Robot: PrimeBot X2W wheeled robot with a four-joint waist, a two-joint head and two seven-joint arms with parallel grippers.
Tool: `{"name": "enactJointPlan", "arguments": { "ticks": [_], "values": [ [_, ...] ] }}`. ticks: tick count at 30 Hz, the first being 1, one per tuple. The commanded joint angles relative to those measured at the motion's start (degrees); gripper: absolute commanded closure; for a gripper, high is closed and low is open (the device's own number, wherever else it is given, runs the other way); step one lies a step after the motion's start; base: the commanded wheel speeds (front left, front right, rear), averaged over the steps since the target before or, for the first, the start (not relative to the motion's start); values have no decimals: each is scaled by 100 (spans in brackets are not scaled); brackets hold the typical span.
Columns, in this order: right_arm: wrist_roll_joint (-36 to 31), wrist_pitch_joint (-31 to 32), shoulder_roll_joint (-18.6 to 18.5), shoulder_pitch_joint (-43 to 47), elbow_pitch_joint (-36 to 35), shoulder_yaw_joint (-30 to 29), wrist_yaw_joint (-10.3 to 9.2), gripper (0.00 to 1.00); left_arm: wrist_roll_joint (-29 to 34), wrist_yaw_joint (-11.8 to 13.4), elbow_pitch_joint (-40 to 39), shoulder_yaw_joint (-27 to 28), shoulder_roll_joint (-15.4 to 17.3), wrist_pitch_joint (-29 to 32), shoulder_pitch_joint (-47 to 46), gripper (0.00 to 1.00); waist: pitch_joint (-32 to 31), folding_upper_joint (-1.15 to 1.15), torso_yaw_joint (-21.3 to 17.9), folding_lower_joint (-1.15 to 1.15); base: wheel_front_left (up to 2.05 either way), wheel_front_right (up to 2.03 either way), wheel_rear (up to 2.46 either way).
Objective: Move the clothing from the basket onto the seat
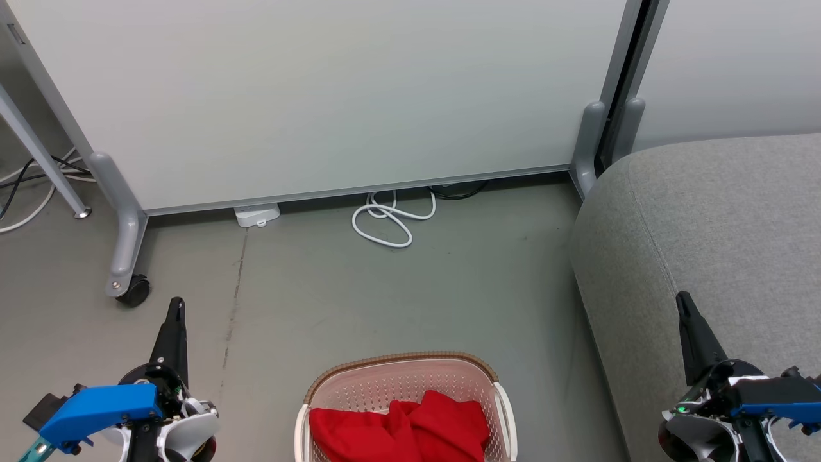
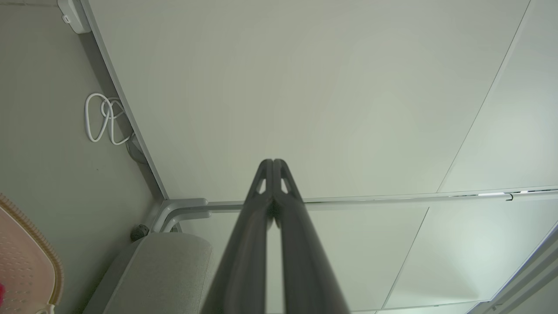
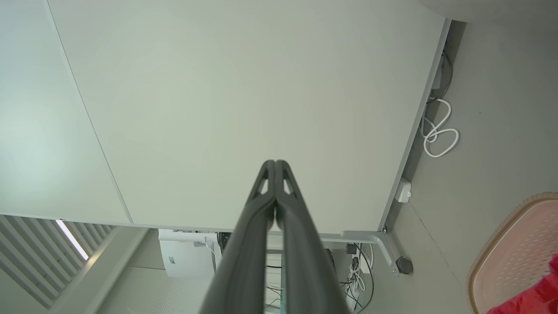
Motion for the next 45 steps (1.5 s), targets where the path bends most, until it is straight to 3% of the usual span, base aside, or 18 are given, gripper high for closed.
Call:
{"name": "enactJointPlan", "arguments": {
  "ticks": [1,45],
  "values": [
    [17,17,-23,-61,-12,0,19,100,-14,-11,-22,7,-4,16,-58,100,0,0,0,0,0,0,0],
    [17,17,-23,-62,-11,1,19,100,-14,-11,-22,7,-4,16,-58,100,0,0,0,0,0,0,0]
  ]
}}
